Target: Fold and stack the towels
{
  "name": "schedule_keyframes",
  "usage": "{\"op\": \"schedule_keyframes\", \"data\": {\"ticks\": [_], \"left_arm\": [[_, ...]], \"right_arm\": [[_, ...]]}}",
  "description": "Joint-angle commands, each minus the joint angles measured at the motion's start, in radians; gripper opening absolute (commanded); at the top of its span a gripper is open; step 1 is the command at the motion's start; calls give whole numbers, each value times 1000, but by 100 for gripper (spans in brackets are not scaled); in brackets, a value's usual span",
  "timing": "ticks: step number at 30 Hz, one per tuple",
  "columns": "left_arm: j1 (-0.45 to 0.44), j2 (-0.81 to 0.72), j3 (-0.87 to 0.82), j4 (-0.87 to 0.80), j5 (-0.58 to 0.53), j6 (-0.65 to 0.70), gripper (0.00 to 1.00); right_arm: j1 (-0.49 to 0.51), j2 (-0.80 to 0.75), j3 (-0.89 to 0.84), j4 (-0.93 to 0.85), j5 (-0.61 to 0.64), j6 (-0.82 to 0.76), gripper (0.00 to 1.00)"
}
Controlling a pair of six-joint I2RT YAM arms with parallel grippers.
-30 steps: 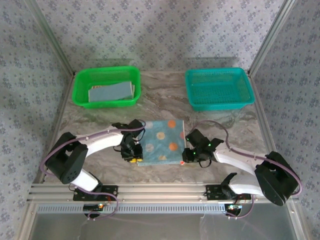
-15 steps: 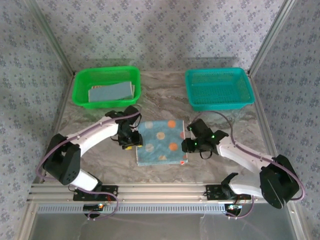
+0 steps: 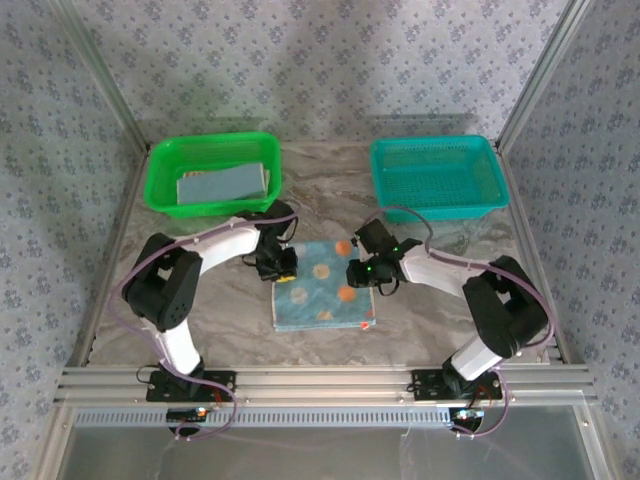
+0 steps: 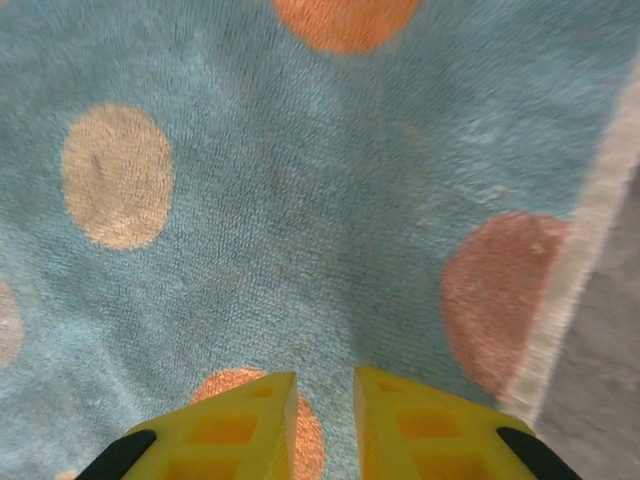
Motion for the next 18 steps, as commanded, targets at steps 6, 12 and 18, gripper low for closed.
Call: {"op": "schedule_keyframes", "data": {"ticks": [6, 12, 18], "left_arm": [[3, -36, -129, -25, -6, 32, 14], [3, -129, -217, -59, -10, 40, 14], [7, -191, -165, -80, 3, 12, 17]], "right_arm": [[88, -29, -113, 50, 11, 80, 22], [145, -97, -162, 30, 30, 145, 22], [148, -131, -111, -43, 42, 141, 26]]}}
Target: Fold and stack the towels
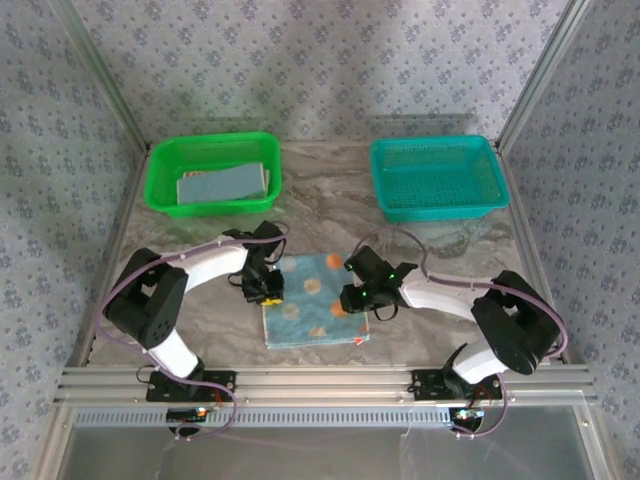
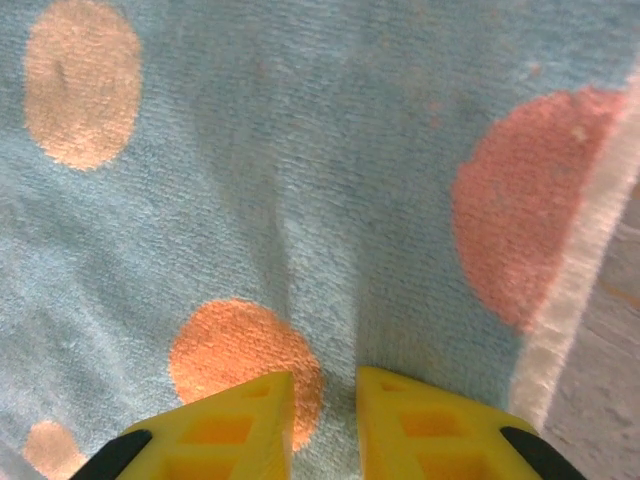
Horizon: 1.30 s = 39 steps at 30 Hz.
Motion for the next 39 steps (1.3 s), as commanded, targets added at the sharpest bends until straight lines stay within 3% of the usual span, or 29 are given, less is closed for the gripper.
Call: {"op": "schedule_keyframes", "data": {"ticks": [1, 6, 10, 17, 29, 39], "left_arm": [[9, -44, 60, -49, -4, -10, 18], [53, -38, 146, -24, 2, 3, 19], [106, 8, 196, 2, -13, 21, 15], [138, 83, 210, 56, -8, 29, 11], [188, 146, 156, 112, -31, 63, 11], [199, 172, 136, 127, -46, 72, 9]], "right_arm": [[-16, -26, 53, -89, 21, 14, 27], [-79, -16, 144, -96, 19, -11, 28], [-157, 55, 227, -95, 7, -50, 21], [-224, 208, 373, -80, -21, -109, 18], [-289, 367, 375, -12, -52, -119, 18], [-302, 373, 394, -18, -39, -136, 20]]}}
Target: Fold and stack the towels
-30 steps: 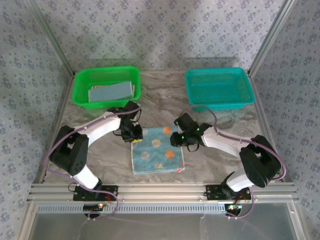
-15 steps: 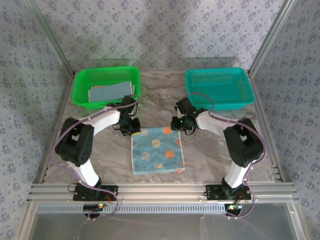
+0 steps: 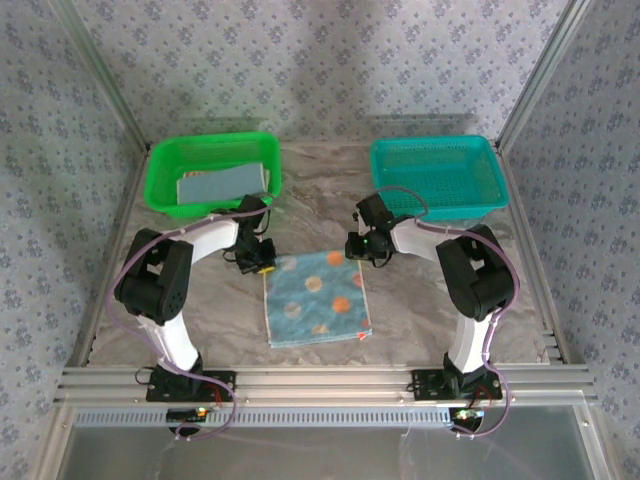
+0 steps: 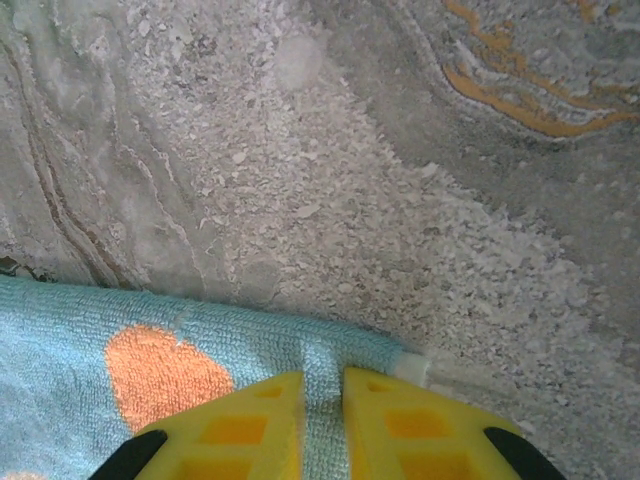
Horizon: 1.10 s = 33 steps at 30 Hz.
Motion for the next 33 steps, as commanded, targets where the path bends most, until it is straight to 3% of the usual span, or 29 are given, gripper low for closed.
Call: {"op": "schedule_keyframes", "data": {"ticks": [1, 10, 21, 33], "left_arm": [[7, -2, -9, -3, -22, 4, 9], [16, -113, 50, -66, -47, -27, 19], [19, -42, 51, -46, -108, -39, 24], [19, 2, 28, -4, -100, -34, 30]], "right_arm": [[-3, -6, 21, -36, 16, -12, 21], [9, -85, 56, -108, 54, 21, 29], [-3, -10, 110, -129, 148, 73, 29], [-6, 42, 97, -90, 168, 119, 30]]}}
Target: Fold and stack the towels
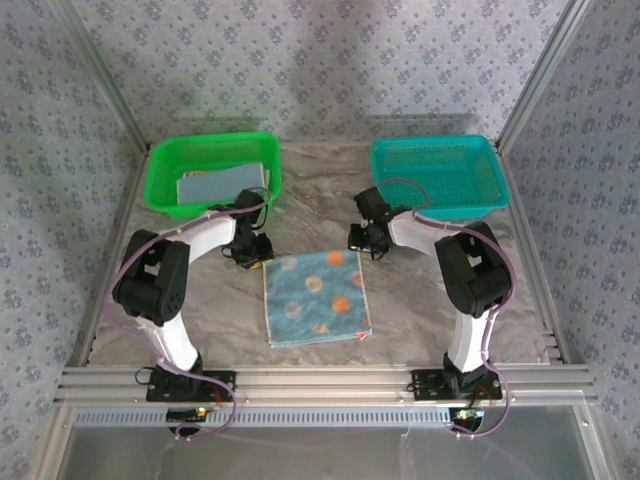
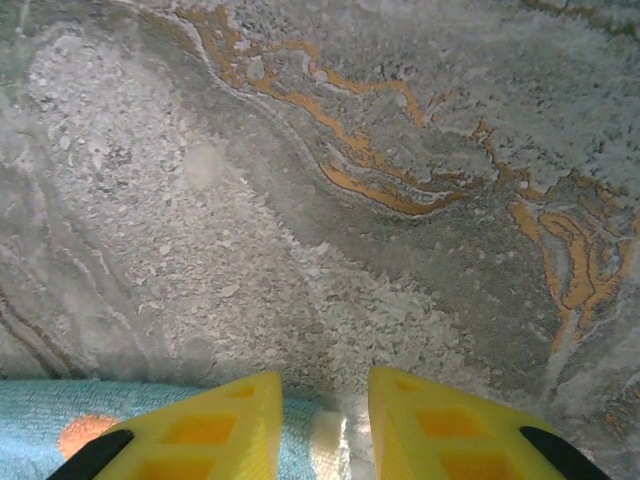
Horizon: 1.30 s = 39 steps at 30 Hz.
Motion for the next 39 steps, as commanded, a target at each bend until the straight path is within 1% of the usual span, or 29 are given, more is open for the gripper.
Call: {"op": "schedule_keyframes", "data": {"ticks": [1, 11, 14, 17, 19, 22, 24, 29, 39], "left_arm": [[5, 18, -5, 12, -13, 4, 30], [3, 43, -18, 27, -11, 8, 29], [1, 38, -24, 34, -7, 7, 23], [-1, 36, -23, 40, -5, 7, 18], [-5, 37, -22, 40, -3, 7, 16], [-9, 38, -19, 41, 0, 10, 16], [-11, 36, -19, 42, 1, 13, 17], [-17, 35, -20, 43, 4, 15, 17], [-23, 34, -27, 46, 11, 16, 17]], "right_arm": [[-2, 14, 3, 0, 25, 31, 30], [0, 29, -14, 6, 18, 36, 30], [5, 25, -20, 11, 15, 38, 29], [10, 24, -23, 14, 15, 38, 25], [12, 22, -23, 18, 12, 38, 22], [12, 15, -24, 21, 4, 40, 22], [17, 6, -22, 21, 1, 45, 25], [16, -14, -5, 22, -1, 69, 28], [24, -19, -8, 49, -19, 143, 28]]}}
